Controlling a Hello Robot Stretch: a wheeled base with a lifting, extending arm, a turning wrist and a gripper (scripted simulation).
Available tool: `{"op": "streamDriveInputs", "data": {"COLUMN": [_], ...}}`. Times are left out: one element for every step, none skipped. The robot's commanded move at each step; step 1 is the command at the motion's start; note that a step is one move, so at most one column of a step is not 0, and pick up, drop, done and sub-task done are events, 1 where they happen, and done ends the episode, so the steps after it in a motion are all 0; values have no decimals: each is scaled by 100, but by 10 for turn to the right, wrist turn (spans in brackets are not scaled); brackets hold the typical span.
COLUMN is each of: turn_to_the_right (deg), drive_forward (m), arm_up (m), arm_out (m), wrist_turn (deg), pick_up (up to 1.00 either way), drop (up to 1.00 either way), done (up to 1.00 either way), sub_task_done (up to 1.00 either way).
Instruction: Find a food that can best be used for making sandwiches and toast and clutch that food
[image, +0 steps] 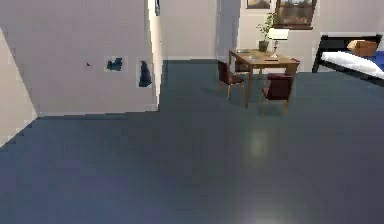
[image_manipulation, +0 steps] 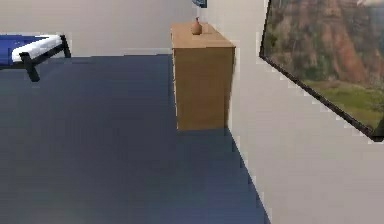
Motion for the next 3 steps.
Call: {"op": "streamDriveInputs", "data": {"turn_to_the_right": [-450,-360,0], "drive_forward": [0,0,30], "arm_up": [0,0,0], "arm_out": [0,0,0], "wrist_turn": [0,0,0], "pick_up": [0,0,0], "drop": [0,0,0], "done": [0,0,0], "sub_task_done": [0,0,0]}}
